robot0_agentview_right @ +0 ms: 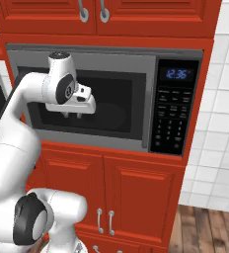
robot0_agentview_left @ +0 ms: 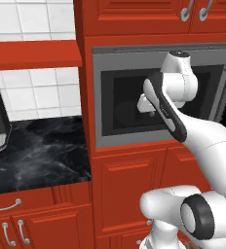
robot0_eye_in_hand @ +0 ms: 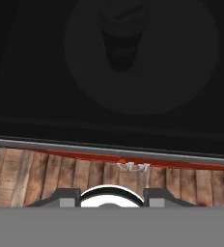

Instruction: Open the microwave door.

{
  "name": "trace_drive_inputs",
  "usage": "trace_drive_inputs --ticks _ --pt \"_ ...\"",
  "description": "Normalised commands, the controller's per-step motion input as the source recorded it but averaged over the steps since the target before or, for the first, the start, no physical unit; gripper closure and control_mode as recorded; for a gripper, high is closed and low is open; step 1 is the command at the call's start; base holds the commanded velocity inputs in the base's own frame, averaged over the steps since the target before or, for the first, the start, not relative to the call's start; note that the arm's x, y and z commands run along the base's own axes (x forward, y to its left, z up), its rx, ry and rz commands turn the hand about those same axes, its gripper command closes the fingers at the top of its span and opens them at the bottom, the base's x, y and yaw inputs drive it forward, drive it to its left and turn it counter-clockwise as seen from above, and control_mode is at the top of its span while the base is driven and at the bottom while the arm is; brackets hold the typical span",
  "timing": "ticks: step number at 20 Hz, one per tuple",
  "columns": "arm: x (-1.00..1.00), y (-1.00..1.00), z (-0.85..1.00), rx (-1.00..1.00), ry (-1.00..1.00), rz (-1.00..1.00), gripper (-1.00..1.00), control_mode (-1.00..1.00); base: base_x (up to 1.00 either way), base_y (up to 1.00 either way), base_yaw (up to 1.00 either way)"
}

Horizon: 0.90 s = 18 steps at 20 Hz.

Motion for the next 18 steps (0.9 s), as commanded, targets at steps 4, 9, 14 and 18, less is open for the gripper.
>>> trace_drive_inputs --ticks 4,9,14,18 --pt "-0.39 -0.29 0.00 0.01 -0.18 0.00 -1.00 -1.00 0.00 0.00 0.00" --pt "-0.72 -0.87 0.00 0.12 -0.37 0.00 -1.00 -1.00 0.00 0.00 0.00" --pt "-0.48 -0.77 0.05 0.08 -0.30 0.00 -1.00 -1.00 0.00 0.00 0.00" --pt "-0.40 -0.59 0.16 0.01 -0.21 0.00 -1.00 -1.00 0.00 0.00 0.00"
